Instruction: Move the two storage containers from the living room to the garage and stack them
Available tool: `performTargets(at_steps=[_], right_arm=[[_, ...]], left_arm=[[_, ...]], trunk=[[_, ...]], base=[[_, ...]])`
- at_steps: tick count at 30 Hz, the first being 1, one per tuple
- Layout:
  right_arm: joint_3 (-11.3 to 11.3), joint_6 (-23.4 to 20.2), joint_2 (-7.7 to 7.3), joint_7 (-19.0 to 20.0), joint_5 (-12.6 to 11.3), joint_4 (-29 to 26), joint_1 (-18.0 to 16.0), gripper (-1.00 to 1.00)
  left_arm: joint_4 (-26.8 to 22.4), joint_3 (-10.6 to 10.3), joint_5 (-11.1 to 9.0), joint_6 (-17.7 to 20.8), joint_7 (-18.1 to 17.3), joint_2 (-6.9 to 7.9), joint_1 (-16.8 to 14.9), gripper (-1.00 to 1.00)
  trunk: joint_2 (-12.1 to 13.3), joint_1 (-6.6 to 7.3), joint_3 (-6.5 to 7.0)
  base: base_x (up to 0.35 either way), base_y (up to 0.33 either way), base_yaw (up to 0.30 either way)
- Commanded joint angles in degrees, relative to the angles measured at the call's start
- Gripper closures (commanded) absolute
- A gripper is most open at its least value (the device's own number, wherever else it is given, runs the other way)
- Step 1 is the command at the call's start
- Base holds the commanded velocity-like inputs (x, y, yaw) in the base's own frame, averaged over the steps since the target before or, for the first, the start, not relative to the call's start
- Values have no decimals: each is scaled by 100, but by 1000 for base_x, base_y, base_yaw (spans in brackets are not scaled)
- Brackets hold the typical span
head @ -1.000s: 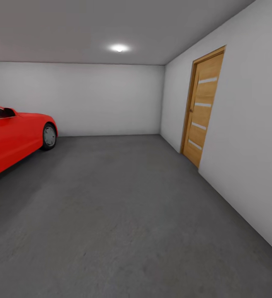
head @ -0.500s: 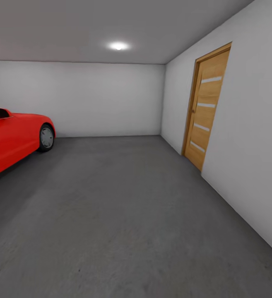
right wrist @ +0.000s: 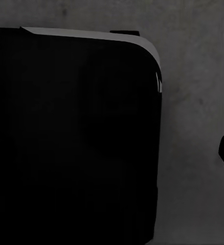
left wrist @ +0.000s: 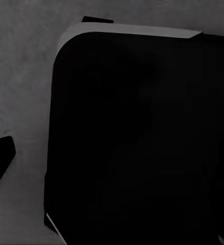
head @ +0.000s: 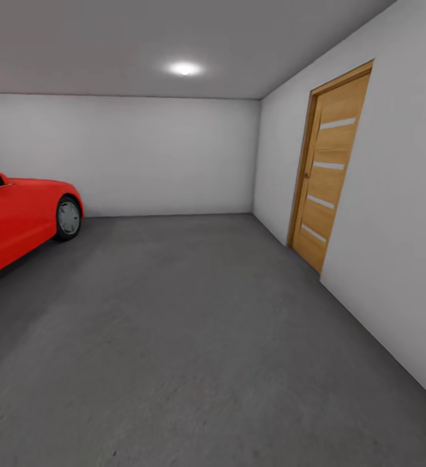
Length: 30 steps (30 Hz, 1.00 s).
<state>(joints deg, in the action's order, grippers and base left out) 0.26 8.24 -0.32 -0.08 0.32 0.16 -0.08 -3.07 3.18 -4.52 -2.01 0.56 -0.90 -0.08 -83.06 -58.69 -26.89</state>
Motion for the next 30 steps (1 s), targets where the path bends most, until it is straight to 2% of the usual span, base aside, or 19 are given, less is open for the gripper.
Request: performTargets(at_steps=[1, 30], right_arm=[[3, 20, 0, -1, 3, 2, -1, -100], [9, 12, 4, -1, 3, 2, -1, -100]], left_arm=[[1, 26, -40, -13, 5, -4, -1, -100], [2, 34, -39, -19, 5, -2, -1, -100]], trunk=[[-2, -3, -4], [-2, -3, -4]], base=[[323, 0, 0], [323, 0, 0]])
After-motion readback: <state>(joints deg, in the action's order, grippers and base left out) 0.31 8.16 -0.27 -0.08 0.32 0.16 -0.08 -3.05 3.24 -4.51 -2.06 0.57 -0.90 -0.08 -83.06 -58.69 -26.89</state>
